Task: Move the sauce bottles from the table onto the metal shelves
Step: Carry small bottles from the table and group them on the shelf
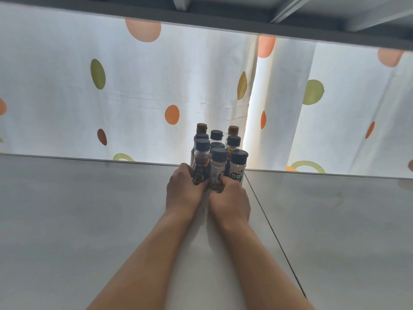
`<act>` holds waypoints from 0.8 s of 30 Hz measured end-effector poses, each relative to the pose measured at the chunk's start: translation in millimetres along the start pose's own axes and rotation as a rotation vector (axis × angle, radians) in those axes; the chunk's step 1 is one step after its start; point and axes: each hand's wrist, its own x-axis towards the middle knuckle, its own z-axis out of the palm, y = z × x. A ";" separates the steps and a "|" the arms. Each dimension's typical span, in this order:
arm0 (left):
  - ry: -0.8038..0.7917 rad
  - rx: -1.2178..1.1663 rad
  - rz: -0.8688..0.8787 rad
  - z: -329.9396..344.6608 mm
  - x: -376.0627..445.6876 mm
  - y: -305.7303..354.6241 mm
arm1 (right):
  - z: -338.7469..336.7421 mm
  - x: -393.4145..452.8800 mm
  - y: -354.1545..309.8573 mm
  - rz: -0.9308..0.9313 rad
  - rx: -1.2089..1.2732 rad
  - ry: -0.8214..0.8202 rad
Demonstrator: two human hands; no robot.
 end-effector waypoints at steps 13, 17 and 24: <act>-0.067 0.165 -0.057 -15.7 -23.3 8.3 | -5.7 -11.0 1.7 -0.028 0.048 -0.056; -0.248 0.579 -0.014 -31.1 -49.1 18.0 | -9.8 -28.5 5.7 -0.130 -0.039 -0.219; -0.466 0.846 -0.041 -72.9 -121.9 36.7 | -19.8 -53.3 16.3 -0.479 -0.445 -0.451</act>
